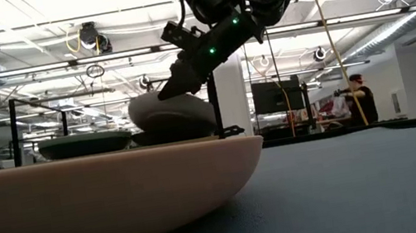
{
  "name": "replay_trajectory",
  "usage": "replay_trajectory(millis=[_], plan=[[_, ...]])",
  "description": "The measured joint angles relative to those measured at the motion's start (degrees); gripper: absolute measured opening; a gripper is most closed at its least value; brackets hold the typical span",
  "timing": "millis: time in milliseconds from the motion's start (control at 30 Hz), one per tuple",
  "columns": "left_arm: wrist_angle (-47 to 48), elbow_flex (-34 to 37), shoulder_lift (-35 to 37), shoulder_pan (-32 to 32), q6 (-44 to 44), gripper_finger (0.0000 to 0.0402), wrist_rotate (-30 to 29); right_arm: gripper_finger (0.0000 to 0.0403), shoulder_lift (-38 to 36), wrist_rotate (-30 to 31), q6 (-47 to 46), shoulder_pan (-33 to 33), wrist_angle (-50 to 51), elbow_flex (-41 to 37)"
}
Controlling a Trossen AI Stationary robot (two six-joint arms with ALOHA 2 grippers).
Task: Place and stack plates onto a shelf
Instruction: Stack the white plate on top of the right black plate on the shelf
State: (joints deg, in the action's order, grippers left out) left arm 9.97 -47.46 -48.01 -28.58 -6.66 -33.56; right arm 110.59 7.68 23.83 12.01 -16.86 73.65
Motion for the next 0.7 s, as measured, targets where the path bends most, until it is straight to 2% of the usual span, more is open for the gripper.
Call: replay_trajectory(millis=[567,700], plan=[[0.7,0.0,0.0,0.0,-0.5,0.0088,0.0,0.0041,0.0,0.1,-0.6,-0.5,-1.8,0.0],[1.9,0.0,0.0,0.0,-1.0,0.0088,0.0,0.0041,-0.3,3.2,-0.9,-2.2,-1.5,0.0]])
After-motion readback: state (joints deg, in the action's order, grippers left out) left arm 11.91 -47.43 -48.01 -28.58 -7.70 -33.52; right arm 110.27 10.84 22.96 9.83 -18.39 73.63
